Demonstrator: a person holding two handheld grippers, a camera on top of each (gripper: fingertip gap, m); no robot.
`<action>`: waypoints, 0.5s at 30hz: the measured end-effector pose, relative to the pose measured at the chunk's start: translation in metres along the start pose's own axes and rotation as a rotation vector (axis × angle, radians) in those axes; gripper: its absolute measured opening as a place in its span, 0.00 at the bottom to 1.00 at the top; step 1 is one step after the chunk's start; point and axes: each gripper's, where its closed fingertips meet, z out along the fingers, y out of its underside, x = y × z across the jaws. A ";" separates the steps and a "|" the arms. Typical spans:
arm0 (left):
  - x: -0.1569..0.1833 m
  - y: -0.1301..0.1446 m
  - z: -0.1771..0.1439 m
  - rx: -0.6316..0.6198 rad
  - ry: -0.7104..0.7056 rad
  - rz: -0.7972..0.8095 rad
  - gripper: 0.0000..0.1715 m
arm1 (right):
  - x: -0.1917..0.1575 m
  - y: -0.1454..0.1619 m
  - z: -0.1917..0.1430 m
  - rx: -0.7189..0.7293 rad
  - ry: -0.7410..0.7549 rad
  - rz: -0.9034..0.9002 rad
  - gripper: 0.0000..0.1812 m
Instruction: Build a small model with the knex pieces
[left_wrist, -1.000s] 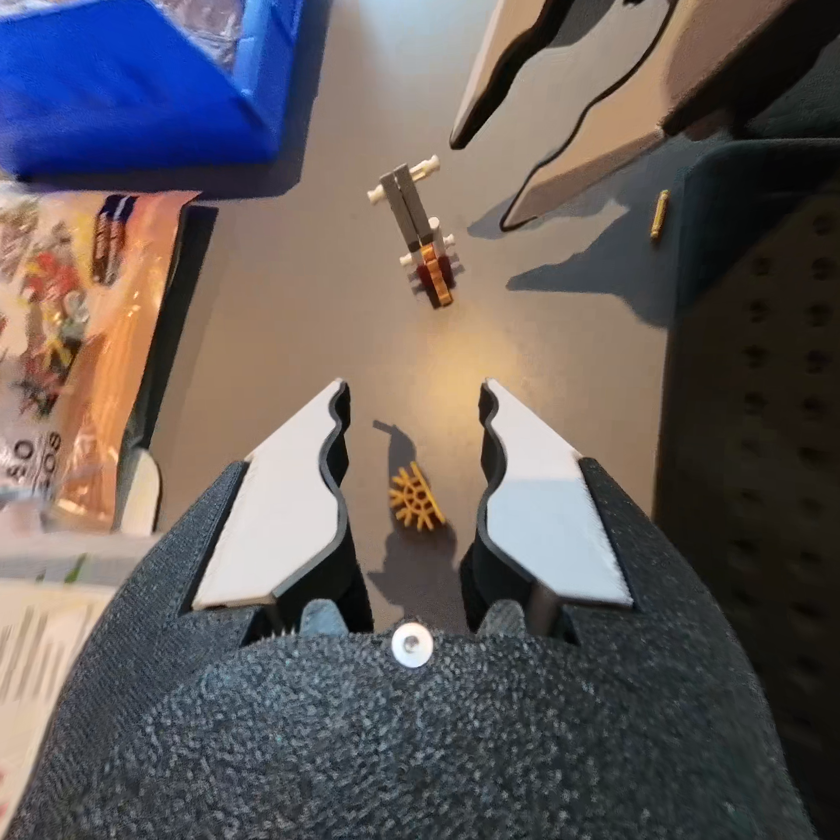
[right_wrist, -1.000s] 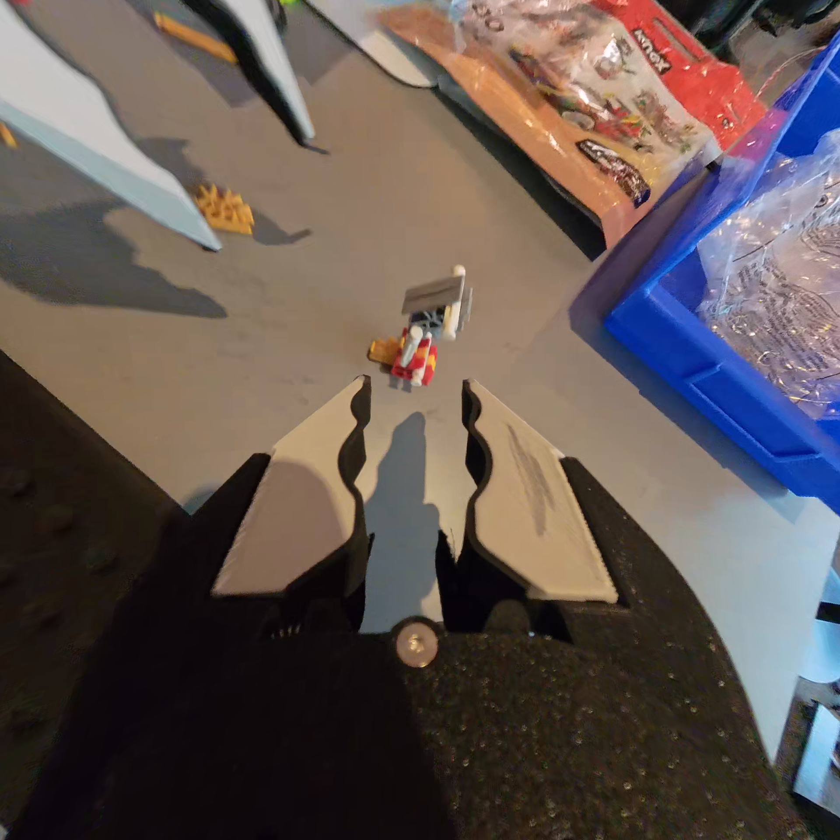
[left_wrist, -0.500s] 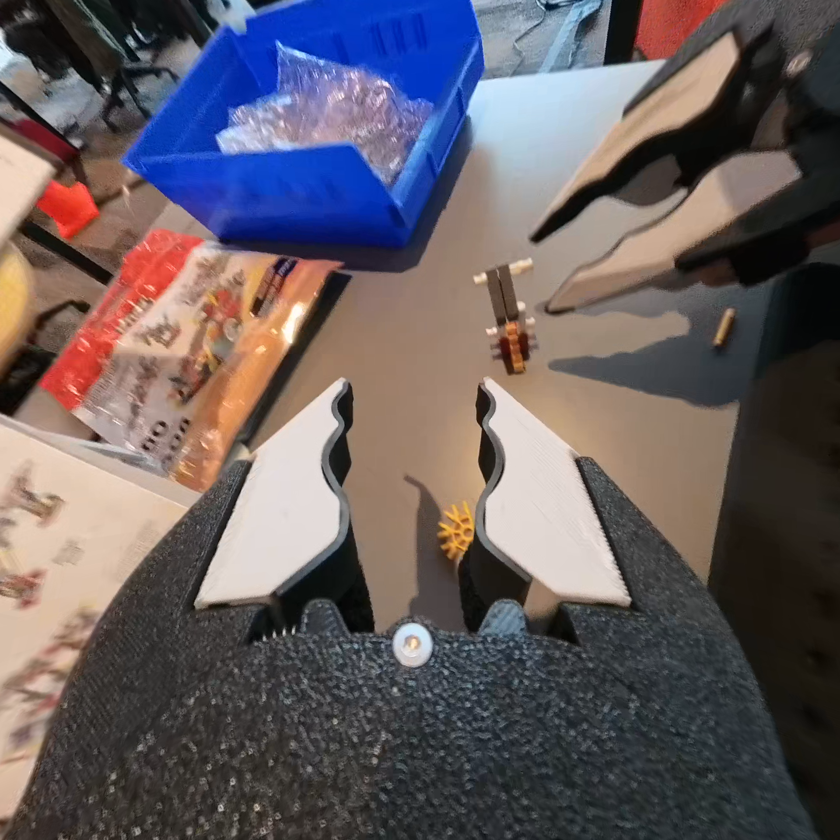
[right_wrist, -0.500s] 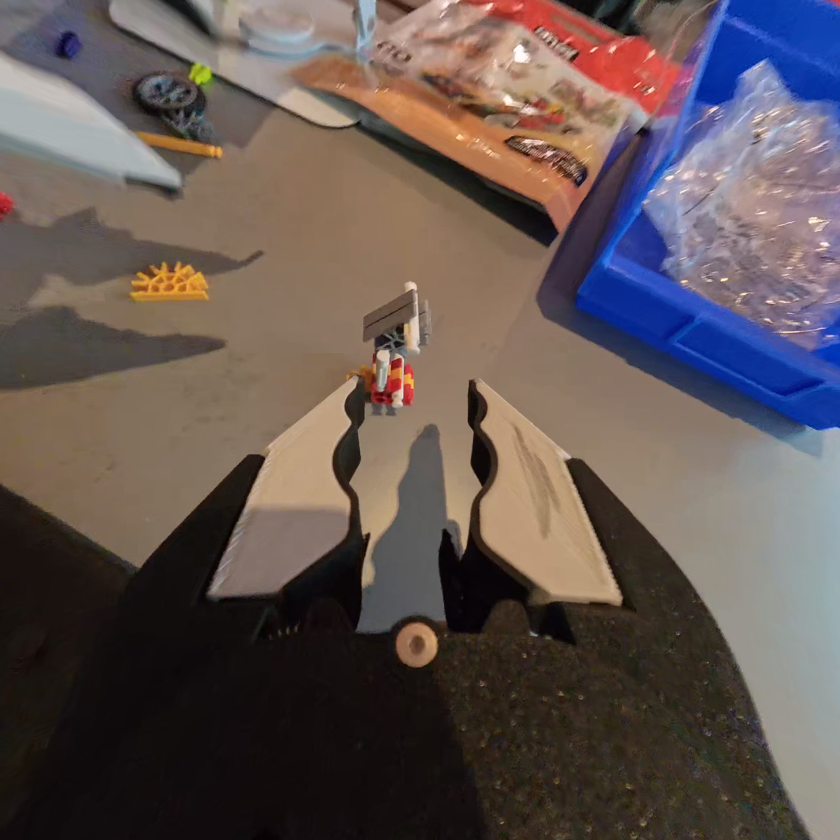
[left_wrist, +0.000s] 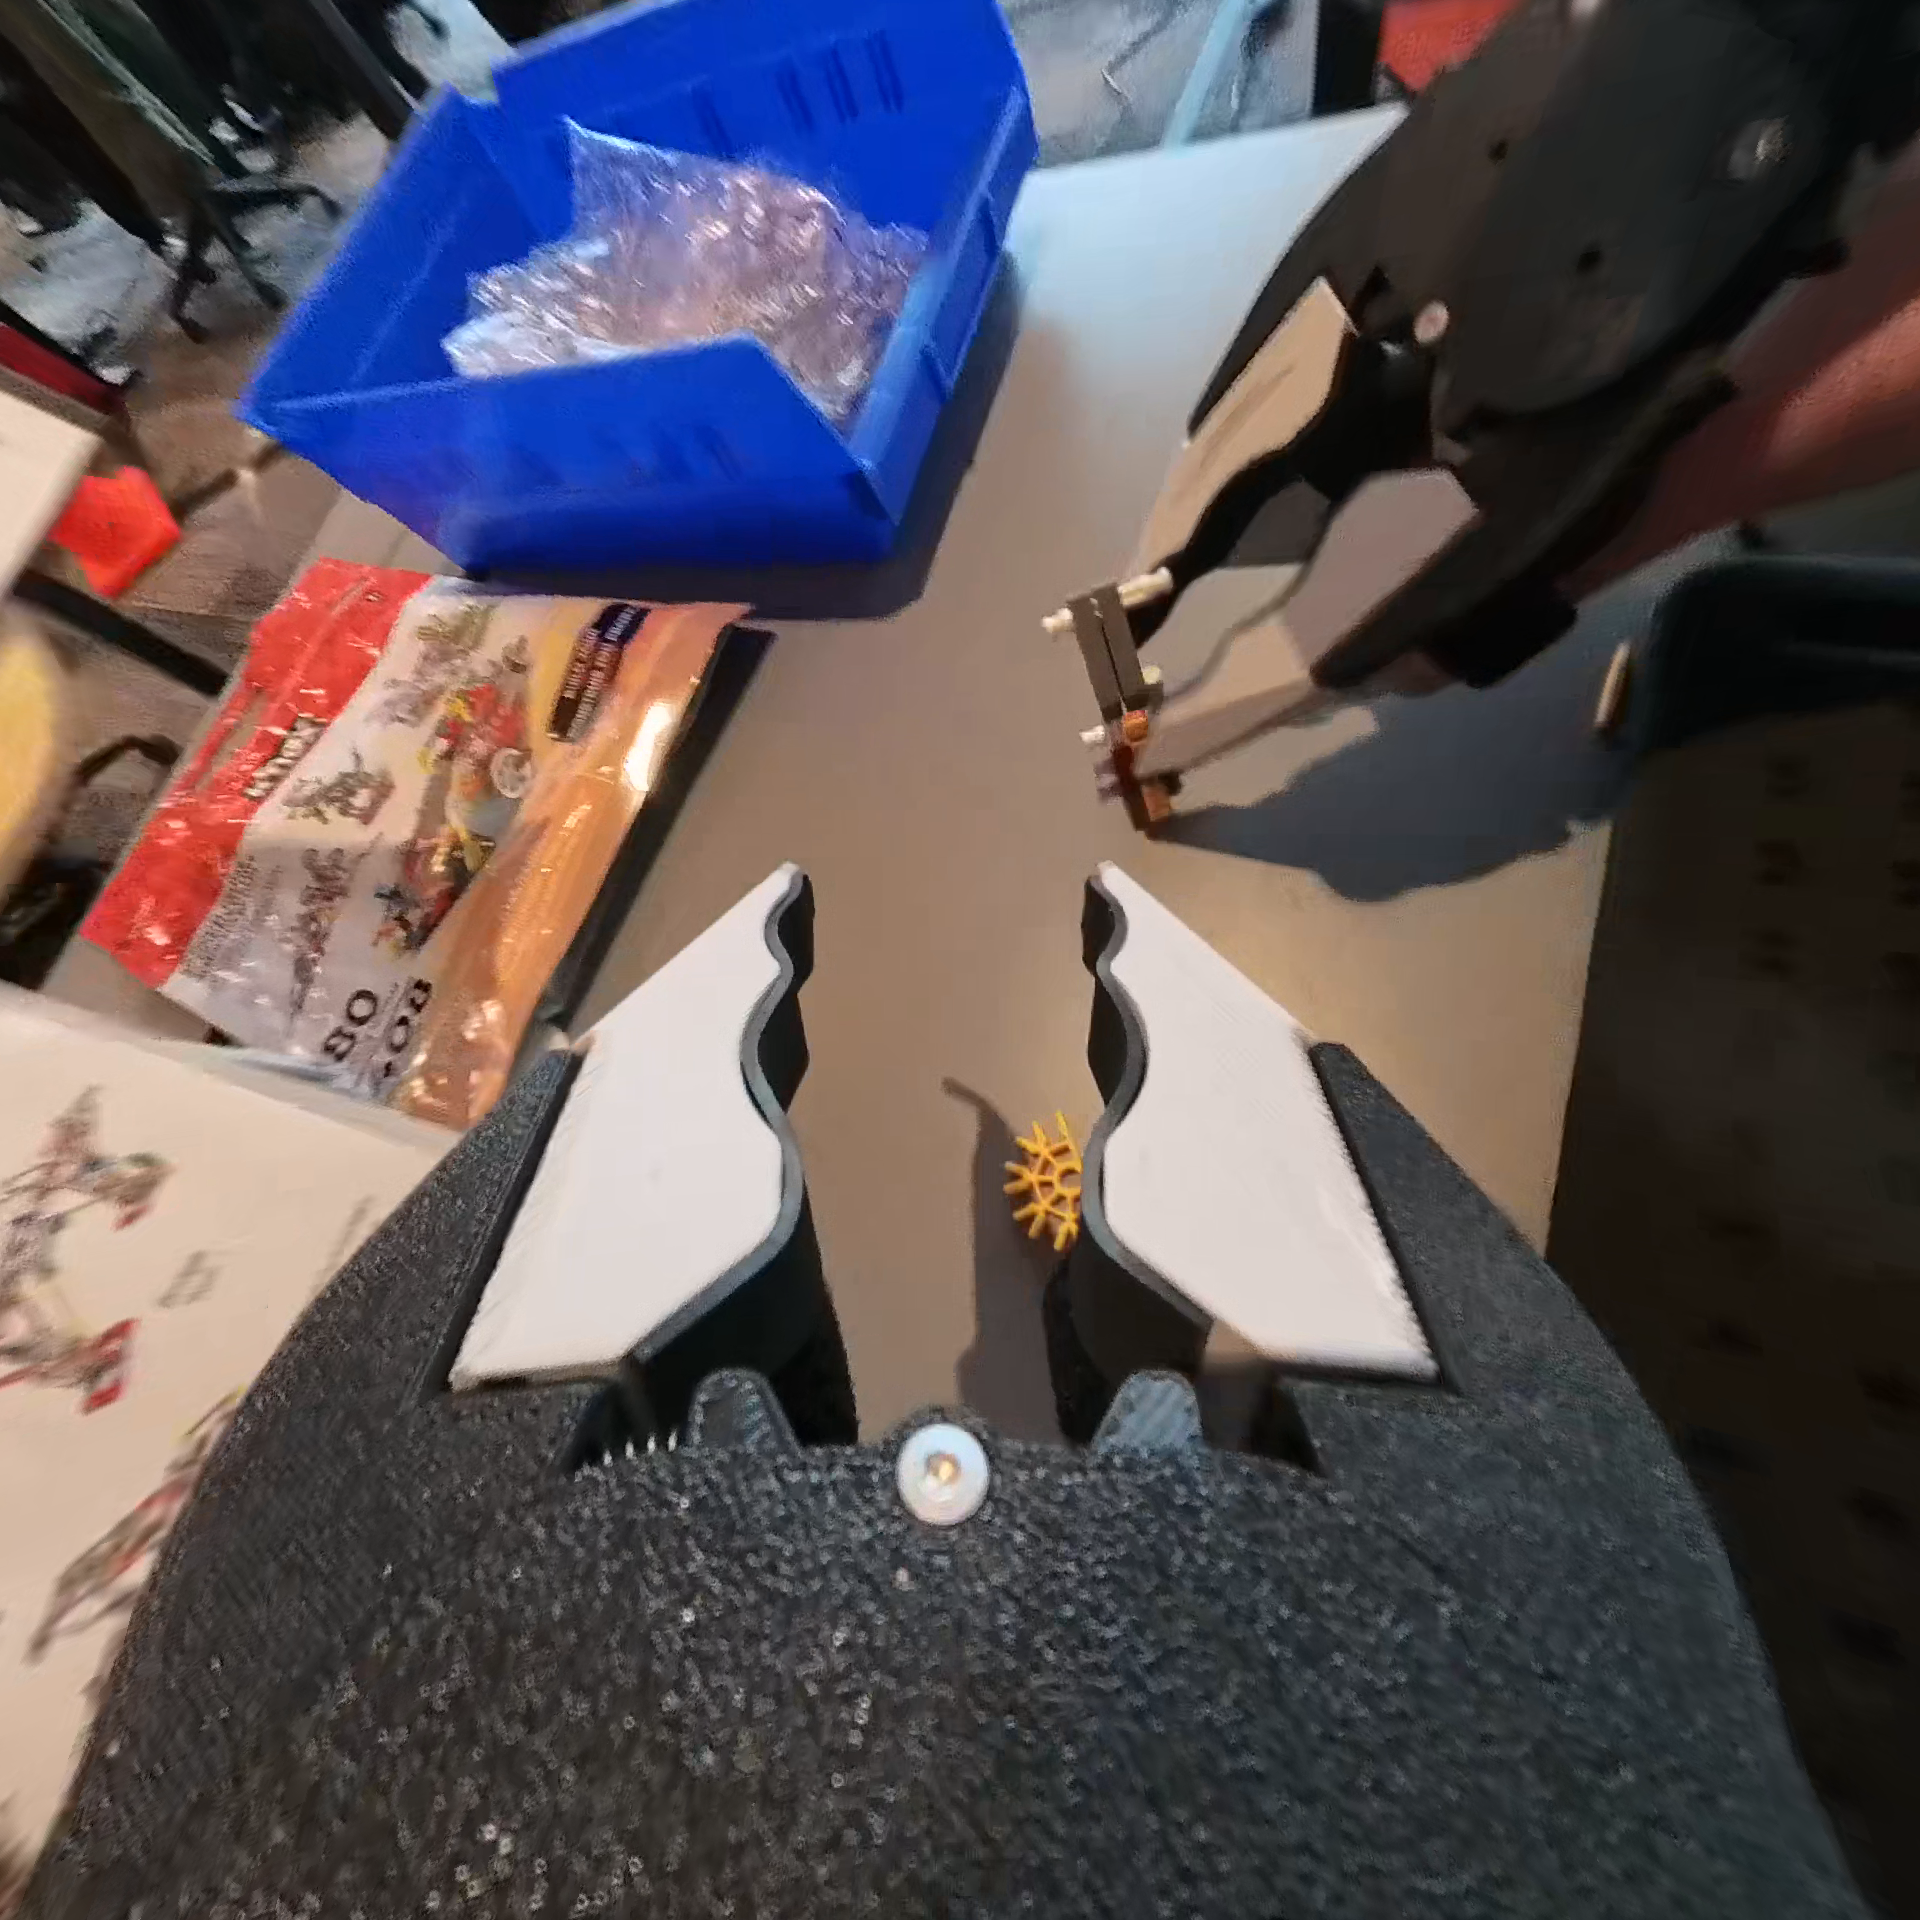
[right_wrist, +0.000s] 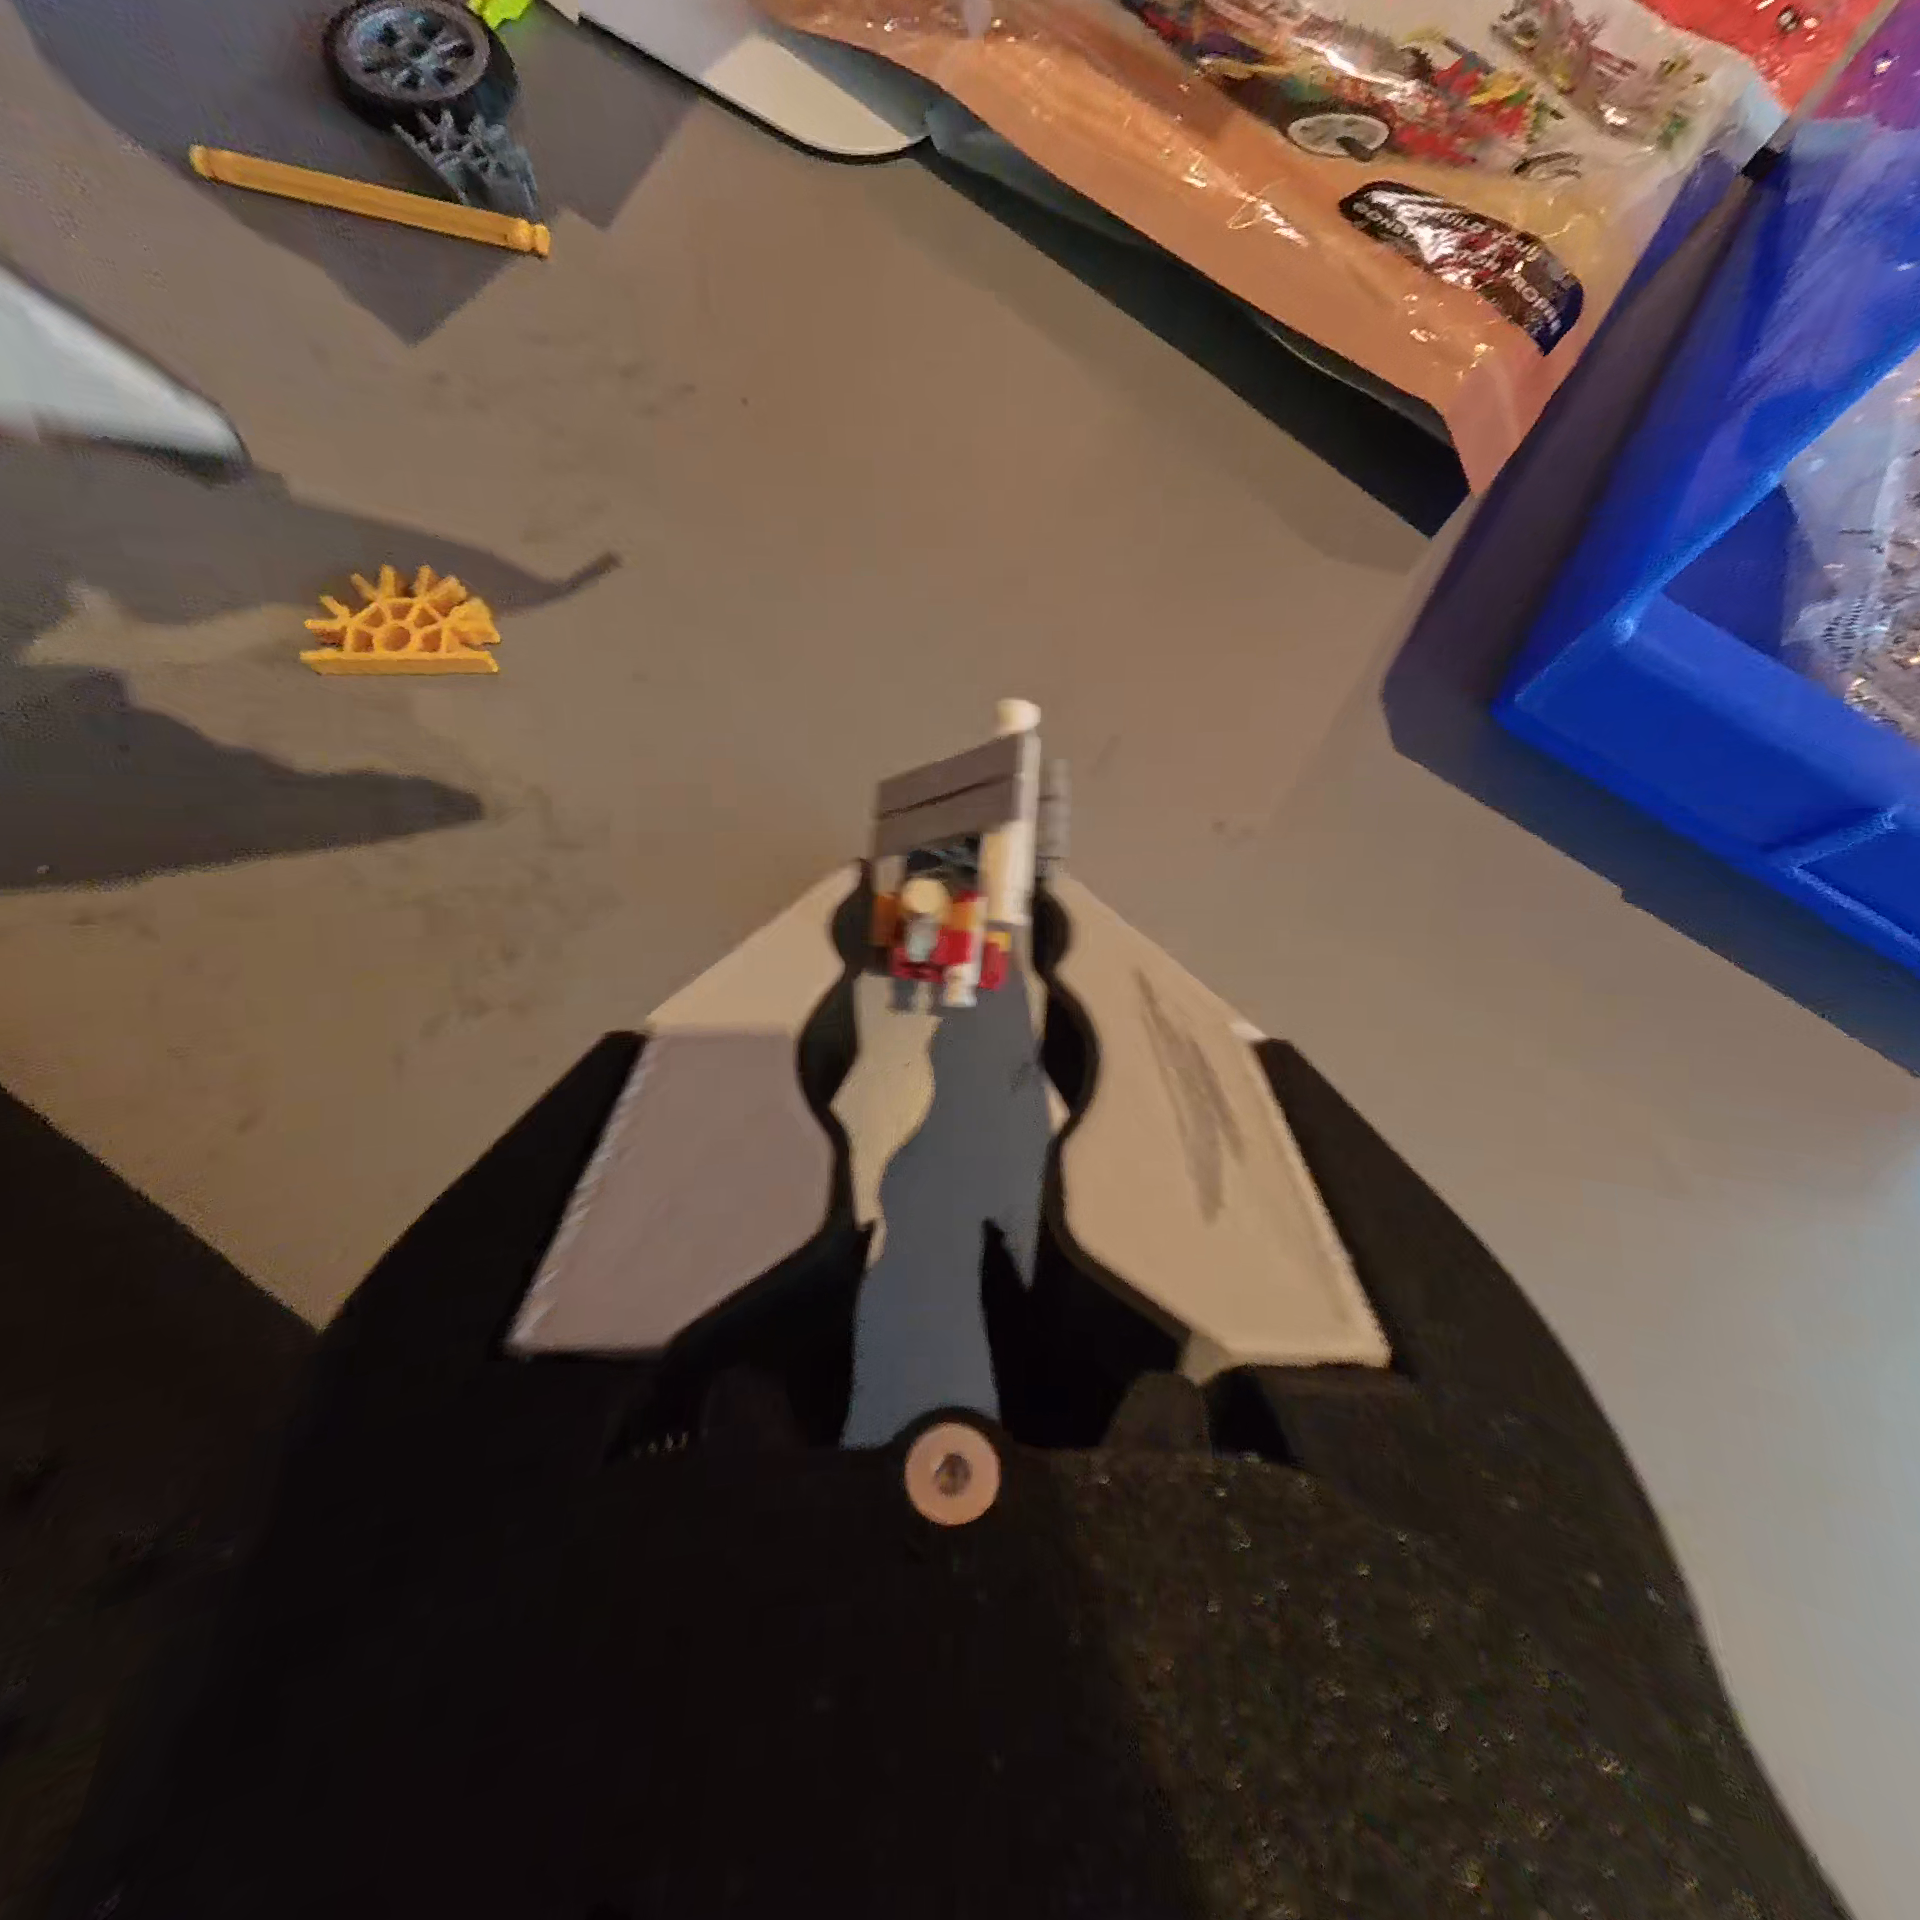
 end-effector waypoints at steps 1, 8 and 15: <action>0.004 0.005 0.007 -0.006 0.023 0.011 0.29 | 0.000 -0.001 0.001 0.006 0.004 0.001 0.12; 0.020 0.007 0.029 0.037 0.155 -0.011 0.31 | -0.016 -0.016 0.005 0.021 -0.040 -0.023 0.12; 0.032 0.026 0.043 -0.003 0.292 -0.042 0.30 | -0.043 -0.018 0.016 0.025 -0.101 -0.097 0.13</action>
